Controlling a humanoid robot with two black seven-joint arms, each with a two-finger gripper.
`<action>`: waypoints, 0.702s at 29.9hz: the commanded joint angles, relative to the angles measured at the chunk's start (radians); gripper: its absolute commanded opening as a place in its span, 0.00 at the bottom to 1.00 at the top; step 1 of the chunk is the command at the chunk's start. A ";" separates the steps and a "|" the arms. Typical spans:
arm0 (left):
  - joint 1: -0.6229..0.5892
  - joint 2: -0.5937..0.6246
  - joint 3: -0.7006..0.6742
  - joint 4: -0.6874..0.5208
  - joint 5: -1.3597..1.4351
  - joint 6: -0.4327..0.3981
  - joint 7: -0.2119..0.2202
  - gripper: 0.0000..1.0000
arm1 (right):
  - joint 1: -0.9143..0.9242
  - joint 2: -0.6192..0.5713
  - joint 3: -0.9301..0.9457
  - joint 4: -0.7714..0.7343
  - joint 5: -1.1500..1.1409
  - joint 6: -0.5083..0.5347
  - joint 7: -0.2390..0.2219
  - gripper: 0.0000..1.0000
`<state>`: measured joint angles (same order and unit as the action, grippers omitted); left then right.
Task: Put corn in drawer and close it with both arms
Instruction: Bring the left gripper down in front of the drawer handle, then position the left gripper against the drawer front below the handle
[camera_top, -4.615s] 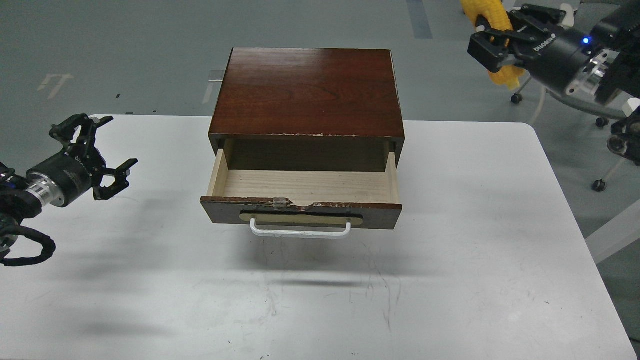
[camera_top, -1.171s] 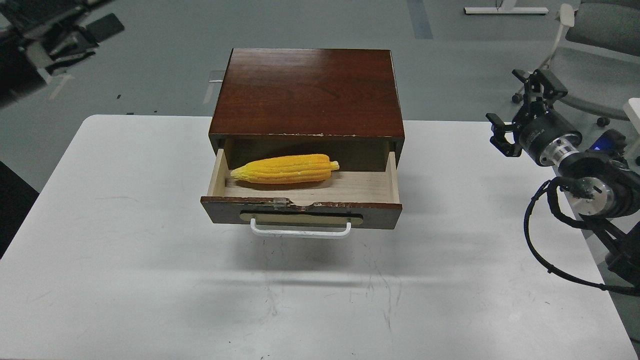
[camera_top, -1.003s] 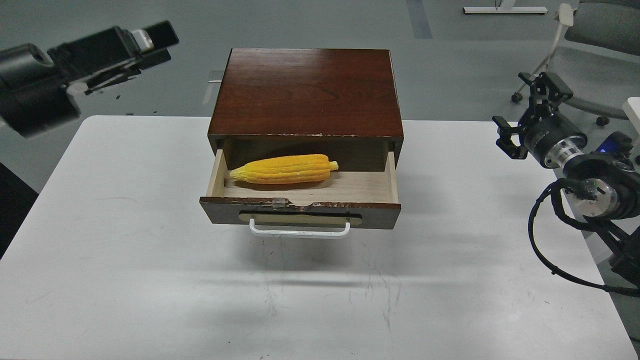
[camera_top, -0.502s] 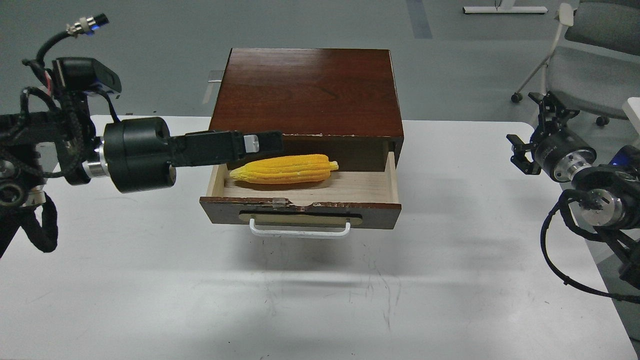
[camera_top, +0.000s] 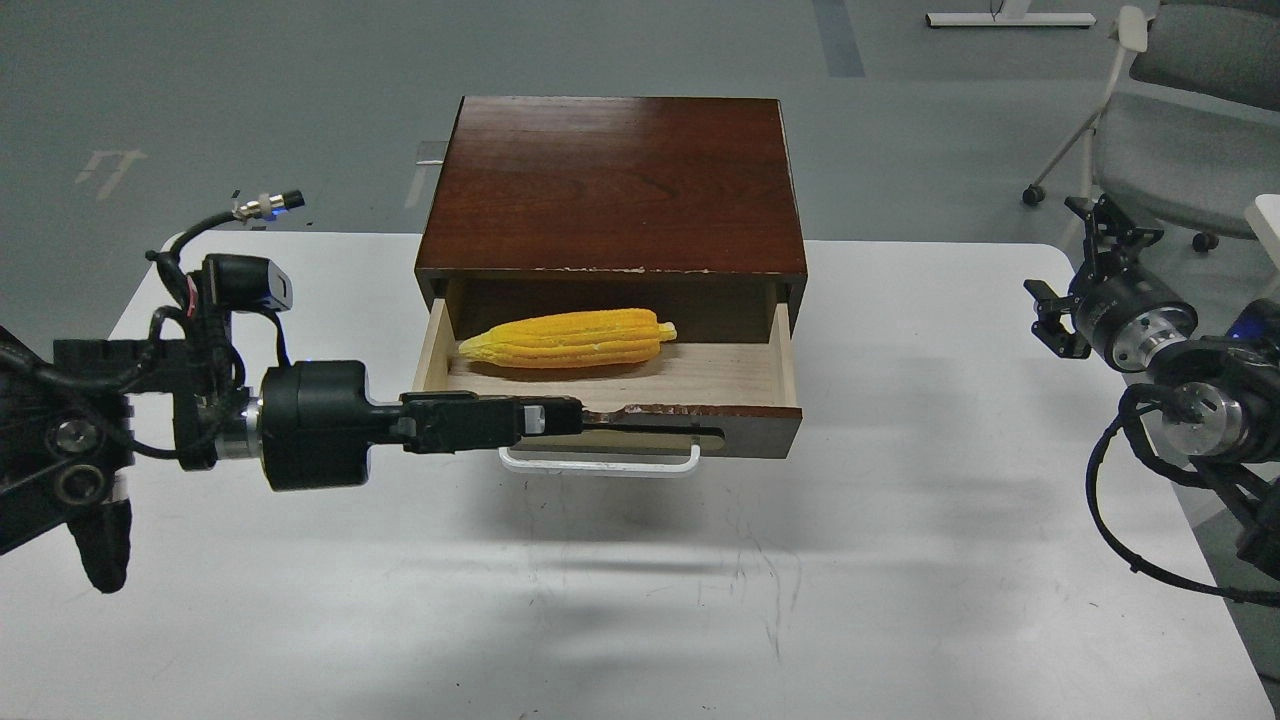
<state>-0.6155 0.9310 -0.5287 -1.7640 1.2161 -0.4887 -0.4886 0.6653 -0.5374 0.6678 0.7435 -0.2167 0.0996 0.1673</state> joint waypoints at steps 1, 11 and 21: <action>0.029 -0.032 0.001 0.000 0.002 0.000 0.000 0.00 | 0.000 0.010 -0.001 -0.024 -0.003 0.002 0.001 1.00; 0.198 -0.141 0.004 0.008 0.189 0.000 0.000 0.00 | 0.000 0.024 -0.022 -0.056 -0.003 0.003 0.005 1.00; 0.237 -0.195 -0.016 0.044 0.094 0.000 0.000 0.00 | -0.001 0.028 -0.043 -0.067 -0.003 0.002 0.008 1.00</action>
<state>-0.3798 0.7419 -0.5406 -1.7273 1.3354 -0.4888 -0.4886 0.6669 -0.5124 0.6247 0.6844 -0.2194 0.1019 0.1749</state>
